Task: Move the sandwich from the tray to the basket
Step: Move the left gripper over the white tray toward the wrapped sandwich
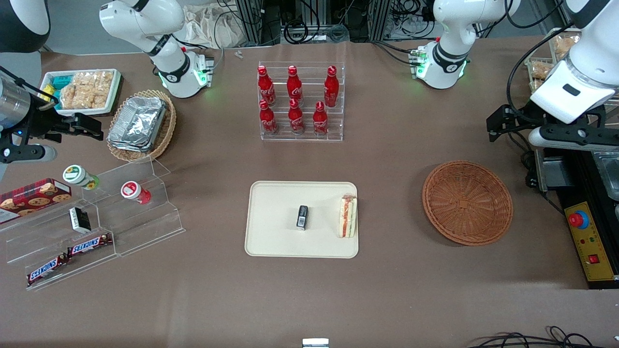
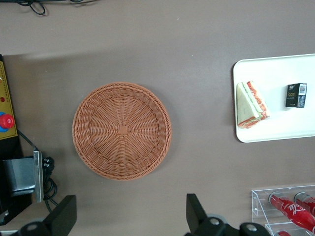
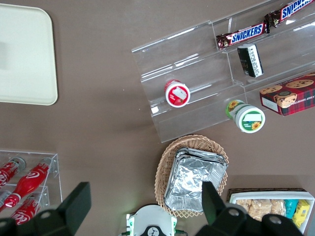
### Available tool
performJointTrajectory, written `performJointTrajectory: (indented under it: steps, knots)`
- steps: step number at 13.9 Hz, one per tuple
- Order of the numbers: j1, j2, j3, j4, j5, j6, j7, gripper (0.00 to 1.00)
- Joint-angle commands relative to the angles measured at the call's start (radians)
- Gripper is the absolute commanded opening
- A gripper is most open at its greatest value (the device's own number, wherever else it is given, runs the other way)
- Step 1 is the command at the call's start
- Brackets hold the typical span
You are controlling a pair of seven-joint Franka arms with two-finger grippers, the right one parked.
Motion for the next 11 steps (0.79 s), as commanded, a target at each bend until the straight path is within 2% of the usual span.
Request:
performJointTrajectory:
  steps: [1, 5, 11]
  knots:
    - [0.009, 0.003, -0.014, 0.004, 0.024, -0.015, -0.047, 1.0]
    - [0.006, 0.012, -0.016, 0.004, 0.016, -0.022, -0.09, 1.0]
    - [-0.09, 0.147, -0.16, 0.026, 0.025, 0.071, -0.426, 1.0]
